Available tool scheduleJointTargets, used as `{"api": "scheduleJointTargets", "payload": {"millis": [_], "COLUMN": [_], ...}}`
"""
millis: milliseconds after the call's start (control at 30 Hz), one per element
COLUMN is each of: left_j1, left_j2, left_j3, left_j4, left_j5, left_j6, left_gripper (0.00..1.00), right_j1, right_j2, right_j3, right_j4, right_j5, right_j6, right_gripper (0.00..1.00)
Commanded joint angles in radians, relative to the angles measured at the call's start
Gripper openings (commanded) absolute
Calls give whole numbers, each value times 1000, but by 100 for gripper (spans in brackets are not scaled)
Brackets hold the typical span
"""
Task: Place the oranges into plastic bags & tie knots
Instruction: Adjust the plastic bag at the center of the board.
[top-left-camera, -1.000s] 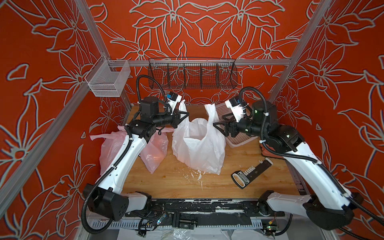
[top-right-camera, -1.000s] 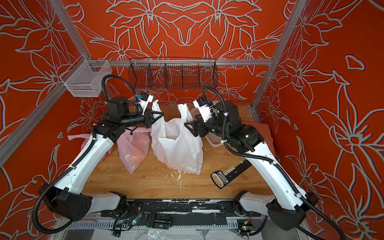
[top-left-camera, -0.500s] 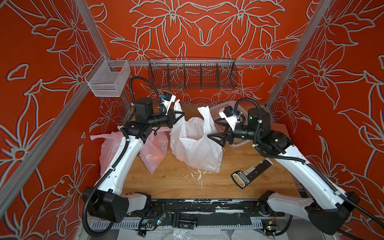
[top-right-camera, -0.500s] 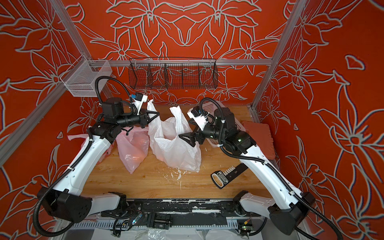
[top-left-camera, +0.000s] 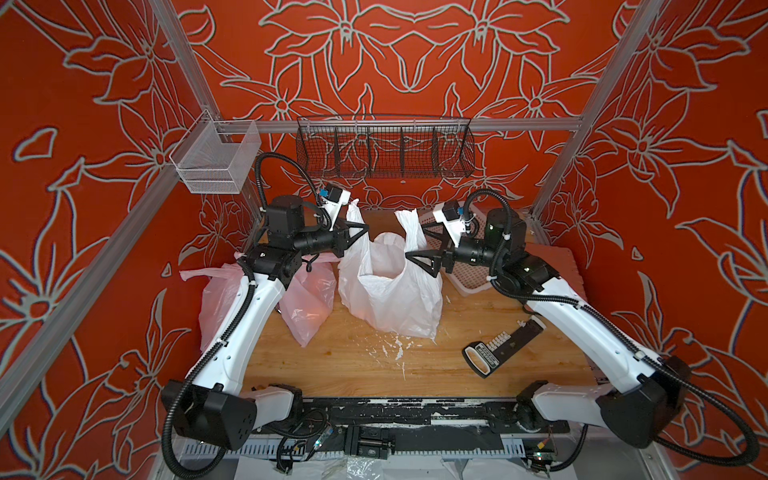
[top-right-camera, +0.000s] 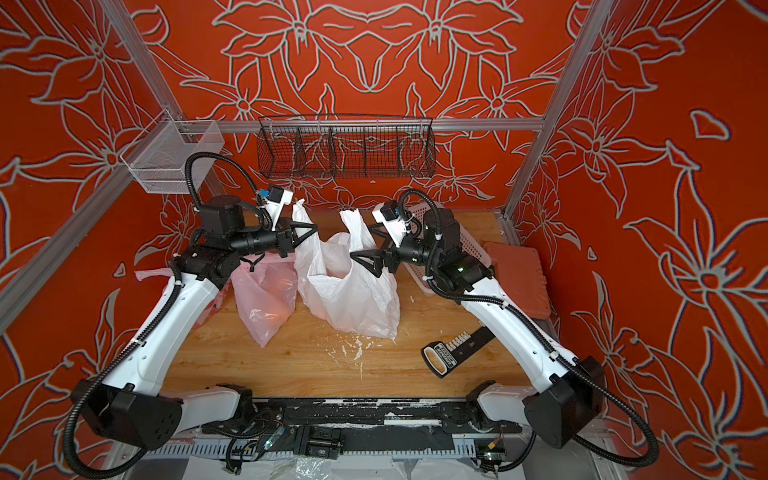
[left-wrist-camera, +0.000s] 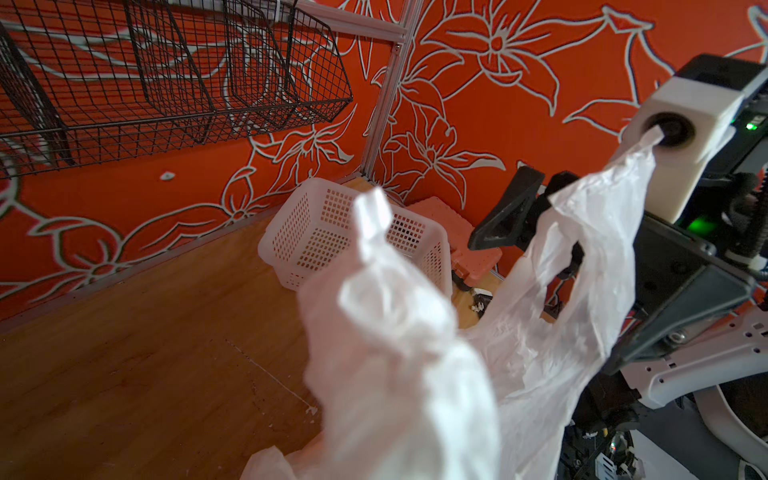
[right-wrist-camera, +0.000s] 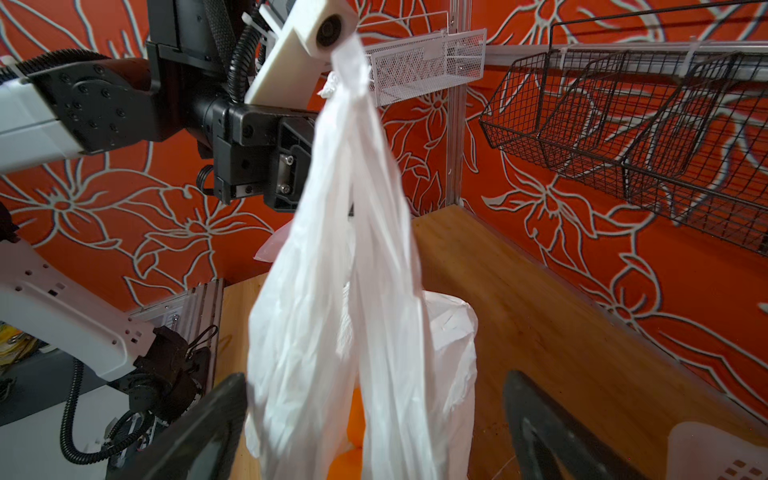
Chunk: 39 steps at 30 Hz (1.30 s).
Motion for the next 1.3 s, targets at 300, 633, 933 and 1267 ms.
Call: {"api": "scheduleJointTargets", "payload": {"millis": [300, 633, 933, 1267], "left_j1": [12, 16, 14, -124], "left_j2": [-19, -18, -45, -117], "left_j3": [3, 9, 25, 17], "left_j4": [-5, -18, -53, -360], "left_j5": [19, 14, 122, 270], "left_j6": [14, -1, -2, 511], "left_gripper": [0, 0, 0, 0], "right_j1": [72, 114, 133, 127], "right_j2": [-25, -68, -119, 47], "right_j3": [-65, -85, -27, 333], "right_j4": [59, 40, -104, -702], "right_j5": [176, 287, 355, 213], "right_j6": [-41, -44, 11, -205], "right_gripper": [90, 47, 1, 0]}}
